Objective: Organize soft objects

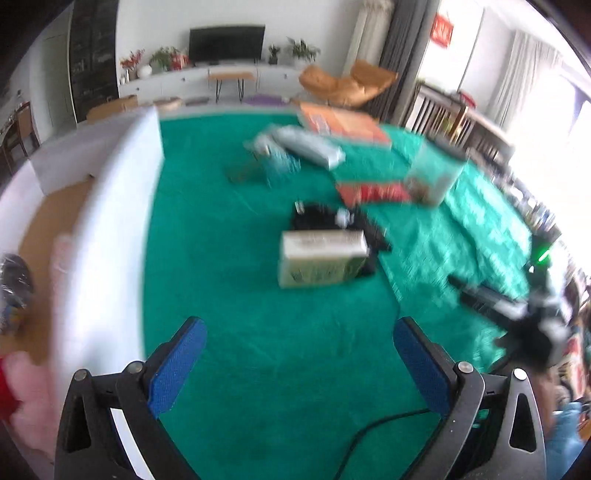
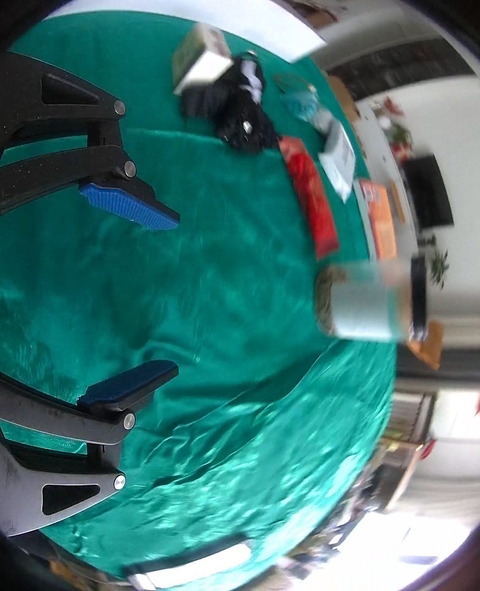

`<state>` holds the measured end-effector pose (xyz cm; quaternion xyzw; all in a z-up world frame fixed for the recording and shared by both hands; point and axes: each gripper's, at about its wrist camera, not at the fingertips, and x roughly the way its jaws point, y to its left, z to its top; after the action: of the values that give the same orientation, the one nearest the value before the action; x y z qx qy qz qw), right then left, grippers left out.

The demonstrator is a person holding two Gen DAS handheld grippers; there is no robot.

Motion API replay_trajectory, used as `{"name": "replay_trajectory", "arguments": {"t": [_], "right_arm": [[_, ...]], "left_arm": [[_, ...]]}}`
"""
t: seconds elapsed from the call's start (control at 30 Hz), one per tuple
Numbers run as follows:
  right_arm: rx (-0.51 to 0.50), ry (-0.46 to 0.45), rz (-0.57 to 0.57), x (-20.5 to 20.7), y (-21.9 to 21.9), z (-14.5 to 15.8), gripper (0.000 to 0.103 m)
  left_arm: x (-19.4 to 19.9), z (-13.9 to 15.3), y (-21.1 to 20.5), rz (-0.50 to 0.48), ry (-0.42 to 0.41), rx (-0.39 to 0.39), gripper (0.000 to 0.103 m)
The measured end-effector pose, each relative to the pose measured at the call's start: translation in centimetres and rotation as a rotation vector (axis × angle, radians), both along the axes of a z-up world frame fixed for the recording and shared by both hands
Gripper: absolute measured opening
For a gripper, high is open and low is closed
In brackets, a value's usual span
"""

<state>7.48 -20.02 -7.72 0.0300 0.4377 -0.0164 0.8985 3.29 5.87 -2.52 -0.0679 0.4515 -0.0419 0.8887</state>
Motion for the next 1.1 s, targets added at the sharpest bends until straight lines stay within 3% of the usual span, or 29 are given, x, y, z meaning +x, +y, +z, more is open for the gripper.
{"name": "replay_trajectory", "arguments": {"t": [0.1,0.23,0.33,0.6,1.1], "right_arm": [[-0.046,0.015,-0.045,1.2,-0.8,-0.1,0.076],[-0.054,0.007,-0.076,2.1,-0.9,-0.4,0.086],[-0.052,0.011,-0.084,2.1,-1.3,-0.5,0.089],[-0.055,0.015,-0.082,3.0,-1.2,-1.1,0.09],[-0.055,0.015,-0.082,3.0,-1.2,-1.2,0.09]], "left_arm": [[1.4,-2.7,-0.9,0.025,0.023,0.035,0.101],[2.7,-5.8,-0.7,0.042,0.042,0.051,0.101],[3.5,-6.9,-1.3,0.052,0.009,0.09,0.101],[4.5,-7.6,-1.6,0.041,0.008,0.152,0.103],[4.6,-7.6,-1.5,0.045,0.008,0.15,0.103]]}}
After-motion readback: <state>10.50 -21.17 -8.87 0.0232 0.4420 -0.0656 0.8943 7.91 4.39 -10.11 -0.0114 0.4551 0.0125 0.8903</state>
